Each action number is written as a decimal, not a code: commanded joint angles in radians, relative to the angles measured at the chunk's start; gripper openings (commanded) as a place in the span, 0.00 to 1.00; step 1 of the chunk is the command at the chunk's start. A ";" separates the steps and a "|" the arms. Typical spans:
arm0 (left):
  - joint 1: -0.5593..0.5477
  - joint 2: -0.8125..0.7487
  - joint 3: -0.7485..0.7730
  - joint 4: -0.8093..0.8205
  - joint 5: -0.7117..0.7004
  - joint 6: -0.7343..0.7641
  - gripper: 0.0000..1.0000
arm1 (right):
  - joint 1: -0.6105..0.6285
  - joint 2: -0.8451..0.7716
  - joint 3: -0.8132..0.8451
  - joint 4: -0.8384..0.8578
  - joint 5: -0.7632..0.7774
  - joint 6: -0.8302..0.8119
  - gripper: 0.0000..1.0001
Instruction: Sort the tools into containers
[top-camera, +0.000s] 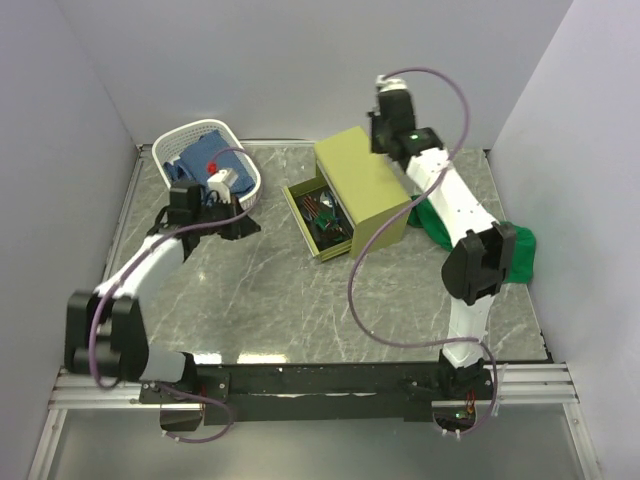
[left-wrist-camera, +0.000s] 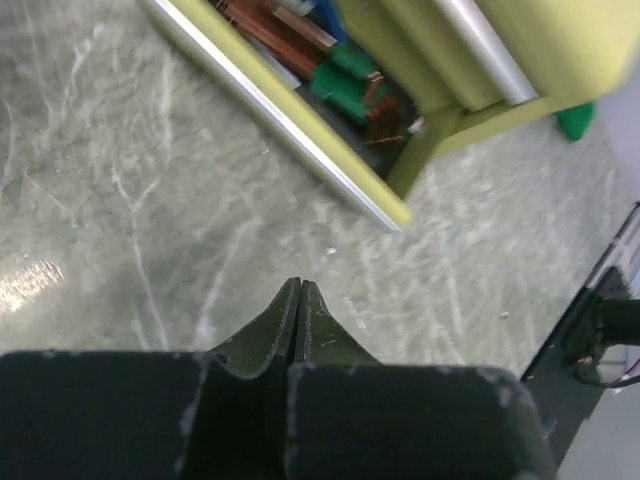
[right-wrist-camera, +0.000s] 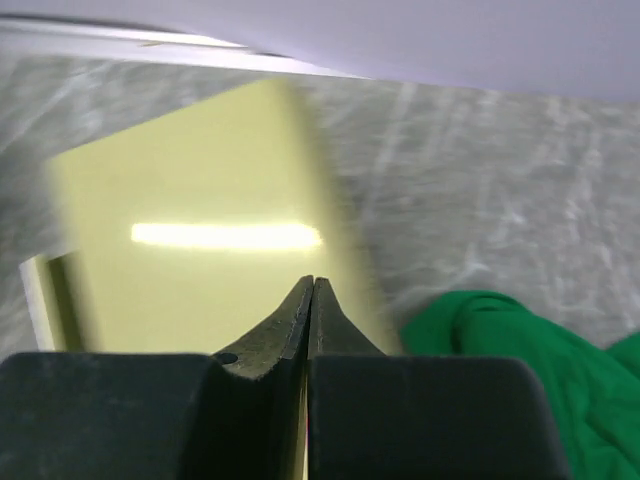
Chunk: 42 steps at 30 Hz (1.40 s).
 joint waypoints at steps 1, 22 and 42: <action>-0.023 0.172 0.116 0.043 0.026 0.099 0.01 | -0.099 0.044 0.037 -0.005 -0.108 0.027 0.00; -0.166 0.712 0.489 0.146 0.083 -0.024 0.01 | -0.335 0.300 0.053 -0.080 -0.732 0.152 0.00; -0.316 0.953 0.745 0.448 0.164 -0.296 0.01 | -0.262 0.284 -0.133 -0.071 -0.833 0.258 0.00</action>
